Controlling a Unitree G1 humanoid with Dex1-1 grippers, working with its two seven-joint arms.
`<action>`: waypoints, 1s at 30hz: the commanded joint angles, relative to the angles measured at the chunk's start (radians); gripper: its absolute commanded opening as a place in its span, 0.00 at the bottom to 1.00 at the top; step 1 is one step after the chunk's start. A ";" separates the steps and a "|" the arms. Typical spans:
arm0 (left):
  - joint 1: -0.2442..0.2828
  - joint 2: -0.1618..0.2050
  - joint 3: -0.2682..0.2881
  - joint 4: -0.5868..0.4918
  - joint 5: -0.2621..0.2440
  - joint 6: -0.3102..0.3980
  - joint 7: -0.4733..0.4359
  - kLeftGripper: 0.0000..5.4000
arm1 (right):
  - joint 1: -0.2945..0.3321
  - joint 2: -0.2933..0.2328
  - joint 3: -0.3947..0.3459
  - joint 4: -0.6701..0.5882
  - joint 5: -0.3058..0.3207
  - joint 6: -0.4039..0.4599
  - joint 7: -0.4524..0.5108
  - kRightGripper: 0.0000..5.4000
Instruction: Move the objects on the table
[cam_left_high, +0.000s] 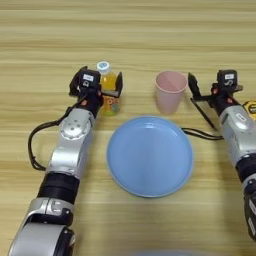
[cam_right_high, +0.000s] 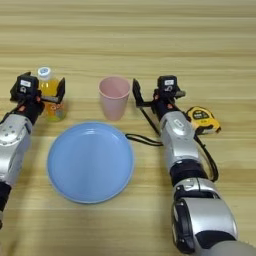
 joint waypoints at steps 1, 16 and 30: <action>-0.005 0.001 -0.012 0.037 0.021 -0.015 -0.008 1.00 | -0.019 0.005 0.003 -0.018 -0.004 -0.005 -0.004 1.00; 0.000 0.002 -0.027 0.064 0.017 -0.054 -0.040 0.94 | -0.015 0.008 0.005 -0.030 -0.005 0.000 -0.008 1.00; 0.003 0.004 -0.019 0.066 0.011 -0.070 -0.065 0.69 | -0.015 0.010 0.006 -0.031 -0.006 0.000 -0.012 1.00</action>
